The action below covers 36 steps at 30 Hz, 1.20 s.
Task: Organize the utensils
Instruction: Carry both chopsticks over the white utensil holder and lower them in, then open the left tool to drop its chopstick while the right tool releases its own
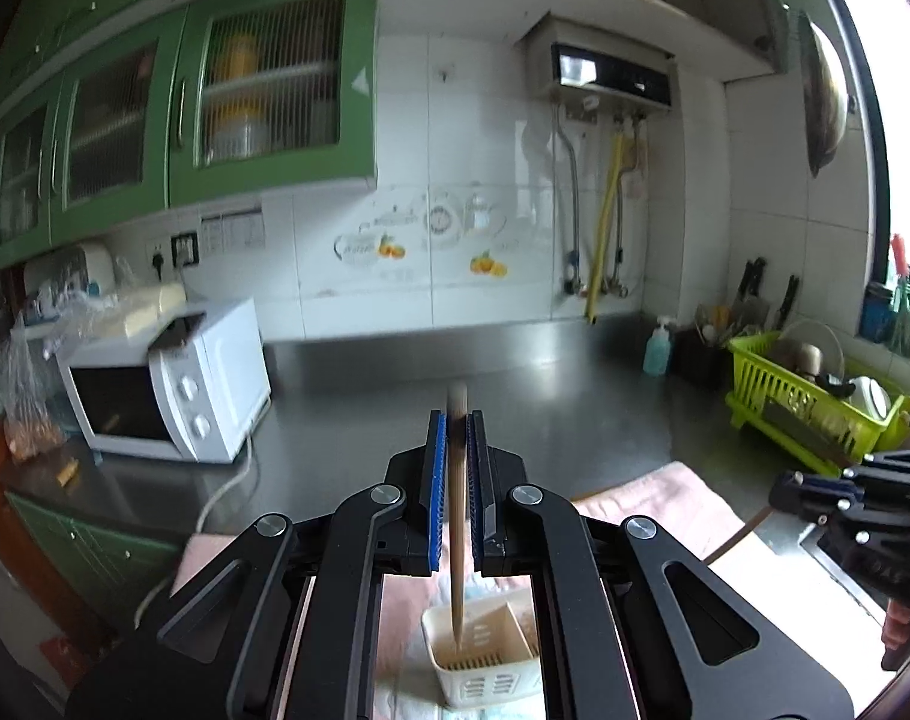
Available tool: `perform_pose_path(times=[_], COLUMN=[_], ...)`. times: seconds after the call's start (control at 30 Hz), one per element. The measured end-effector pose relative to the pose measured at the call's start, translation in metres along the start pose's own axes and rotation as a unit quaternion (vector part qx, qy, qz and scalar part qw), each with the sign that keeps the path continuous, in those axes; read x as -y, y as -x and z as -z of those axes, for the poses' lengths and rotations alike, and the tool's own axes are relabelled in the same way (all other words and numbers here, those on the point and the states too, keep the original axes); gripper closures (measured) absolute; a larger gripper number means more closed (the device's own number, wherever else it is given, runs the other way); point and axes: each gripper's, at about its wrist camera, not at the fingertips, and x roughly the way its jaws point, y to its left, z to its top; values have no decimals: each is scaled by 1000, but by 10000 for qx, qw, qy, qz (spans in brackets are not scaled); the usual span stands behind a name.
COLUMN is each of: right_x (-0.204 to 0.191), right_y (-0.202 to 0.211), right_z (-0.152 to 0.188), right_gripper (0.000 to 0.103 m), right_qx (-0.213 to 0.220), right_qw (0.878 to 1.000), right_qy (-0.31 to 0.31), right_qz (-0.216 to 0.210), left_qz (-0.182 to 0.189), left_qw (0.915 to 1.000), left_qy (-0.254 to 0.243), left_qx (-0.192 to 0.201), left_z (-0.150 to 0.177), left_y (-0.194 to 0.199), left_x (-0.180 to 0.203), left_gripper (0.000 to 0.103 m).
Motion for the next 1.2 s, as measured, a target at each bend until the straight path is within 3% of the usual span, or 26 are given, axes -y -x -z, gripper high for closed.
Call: perform_pose_path(times=[0.3, 0.37, 0.67, 0.7, 0.73, 1.03, 1.07, 1.13, 1.2], right_x=[-1, -3, -21, -25, -28, -57, -59, -64, -70], right_y=[2, 11, 66, 74, 81, 118, 120, 122, 123], right_z=[6, 6, 17, 23, 29, 108, 122, 140, 164], right_gripper=[93, 84, 78, 78, 76, 75, 75, 75, 74], right_qx=[21, 113, 340, 360, 365, 54, -32, -163, -323], right_qw=[9999, 9998, 9993, 9993, 9993, 9993, 9992, 9990, 9986], right_qy=[-74, -55, 89, 76, 57, -108, -145, -164, -143], right_qz=[77, 142, 123, 77, 30, -342, -366, -390, -398], left_qz=[-17, 58, 133, 138, 124, 75, -11, -176, -279], left_qw=[9992, 9990, 9981, 9980, 9981, 9962, 9960, 9954, 9947], left_qy=[56, 97, 174, 148, 80, 78, 99, 88, 57], left_qx=[-398, -430, -572, -600, -602, -863, -891, -937, -987], left_z=[29, 30, 38, 40, 46, 102, 109, 125, 142], left_y=[-6, -1, 53, 61, 71, 142, 148, 161, 172], left_x=[-6, -7, -10, -10, -8, -1, 0, 3, 5], left_gripper=[95, 94, 80, 68, 64, 62, 60, 44, 42])
